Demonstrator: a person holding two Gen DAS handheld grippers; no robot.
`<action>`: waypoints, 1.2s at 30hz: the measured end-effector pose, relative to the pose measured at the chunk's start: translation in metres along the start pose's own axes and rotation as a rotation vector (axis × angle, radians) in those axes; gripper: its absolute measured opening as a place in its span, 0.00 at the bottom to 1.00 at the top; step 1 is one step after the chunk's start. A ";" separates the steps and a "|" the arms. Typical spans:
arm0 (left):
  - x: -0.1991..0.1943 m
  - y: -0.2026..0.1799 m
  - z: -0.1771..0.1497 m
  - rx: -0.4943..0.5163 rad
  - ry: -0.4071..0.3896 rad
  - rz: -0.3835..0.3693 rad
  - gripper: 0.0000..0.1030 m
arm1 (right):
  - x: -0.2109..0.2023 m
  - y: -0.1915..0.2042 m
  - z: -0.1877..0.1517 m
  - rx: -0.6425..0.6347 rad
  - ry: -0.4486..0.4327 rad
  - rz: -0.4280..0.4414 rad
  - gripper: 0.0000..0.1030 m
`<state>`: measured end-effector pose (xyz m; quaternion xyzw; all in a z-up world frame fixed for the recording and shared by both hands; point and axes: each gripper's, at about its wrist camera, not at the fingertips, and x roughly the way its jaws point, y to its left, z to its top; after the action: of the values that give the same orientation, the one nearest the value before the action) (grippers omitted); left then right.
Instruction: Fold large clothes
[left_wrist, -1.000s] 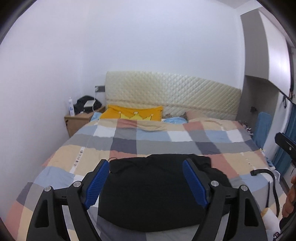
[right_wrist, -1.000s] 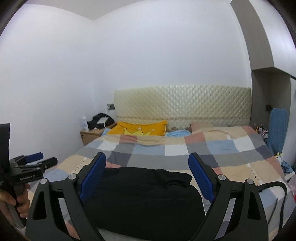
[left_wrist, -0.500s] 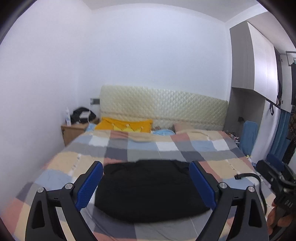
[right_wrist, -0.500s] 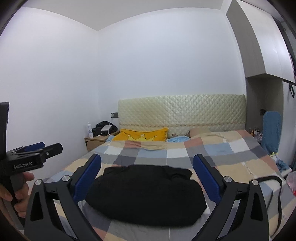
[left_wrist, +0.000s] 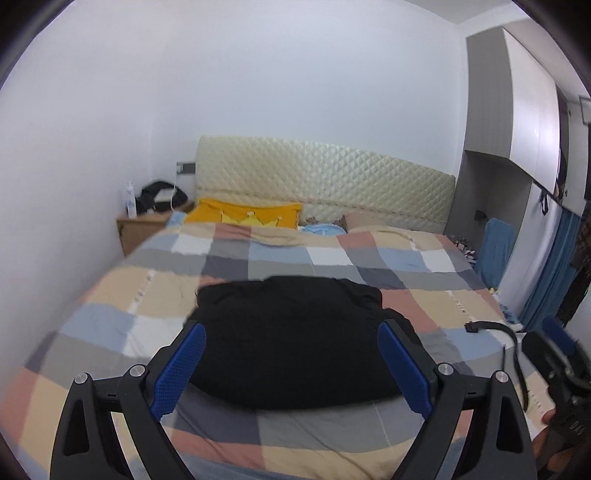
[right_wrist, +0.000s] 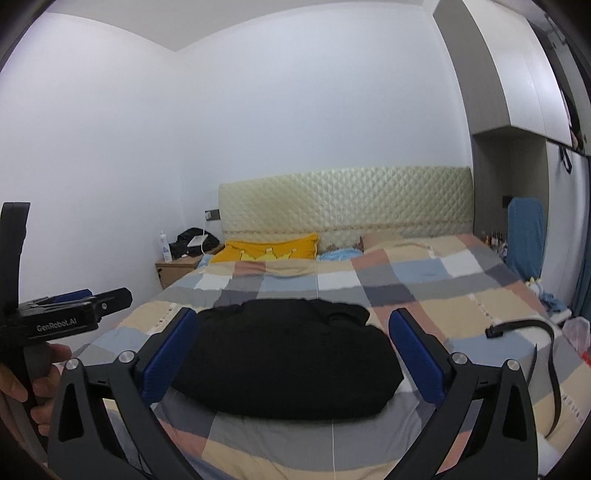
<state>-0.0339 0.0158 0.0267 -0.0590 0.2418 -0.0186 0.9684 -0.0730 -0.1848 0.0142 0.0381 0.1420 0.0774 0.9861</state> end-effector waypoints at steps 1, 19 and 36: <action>0.002 0.001 -0.002 -0.005 0.002 0.006 0.92 | 0.002 -0.002 -0.003 0.008 0.011 -0.002 1.00; 0.035 -0.008 -0.030 0.054 0.111 0.040 0.92 | 0.022 -0.007 -0.040 0.015 0.134 -0.032 1.00; 0.040 0.001 -0.040 0.027 0.152 0.072 0.92 | 0.033 -0.012 -0.047 0.013 0.184 -0.021 1.00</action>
<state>-0.0173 0.0102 -0.0270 -0.0354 0.3162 0.0085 0.9480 -0.0530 -0.1887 -0.0414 0.0358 0.2327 0.0695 0.9694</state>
